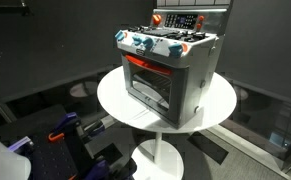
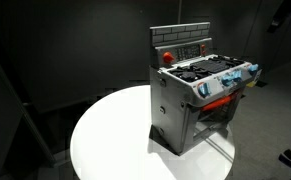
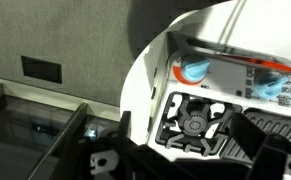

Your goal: Push the top orange button on the stove twice

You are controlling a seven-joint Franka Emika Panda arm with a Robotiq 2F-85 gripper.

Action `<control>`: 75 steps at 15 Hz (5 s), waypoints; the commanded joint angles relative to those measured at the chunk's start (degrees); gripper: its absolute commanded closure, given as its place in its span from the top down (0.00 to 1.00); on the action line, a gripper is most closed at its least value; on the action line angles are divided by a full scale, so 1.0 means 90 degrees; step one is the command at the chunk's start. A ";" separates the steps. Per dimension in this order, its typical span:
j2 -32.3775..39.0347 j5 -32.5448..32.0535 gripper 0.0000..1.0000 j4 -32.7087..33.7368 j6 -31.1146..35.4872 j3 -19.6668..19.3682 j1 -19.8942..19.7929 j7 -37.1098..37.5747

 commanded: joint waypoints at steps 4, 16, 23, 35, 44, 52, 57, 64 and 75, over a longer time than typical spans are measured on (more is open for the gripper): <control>0.0822 0.0509 1.00 0.0879 0.0540 0.0204 0.0080 0.0272; 0.2758 0.0304 1.00 0.2495 0.0632 0.0673 0.0055 0.1792; 0.3487 0.0076 1.00 0.3278 0.0327 0.0636 0.0087 0.2488; 0.4244 0.0043 1.00 0.4201 -0.0282 0.0609 0.0119 0.2833; 0.4682 0.0074 1.00 0.4742 -0.0479 0.0604 0.0125 0.2817; 0.4488 0.0034 1.00 0.4574 -0.0710 0.0604 0.0118 0.2708; 0.4192 -0.0042 1.00 0.4232 -0.0714 0.0596 0.0128 0.2688; 0.4097 -0.0192 1.00 0.4136 -0.0903 0.0559 0.0119 0.2758; 0.4293 -0.0264 1.00 0.4319 -0.0852 0.0549 0.0132 0.2793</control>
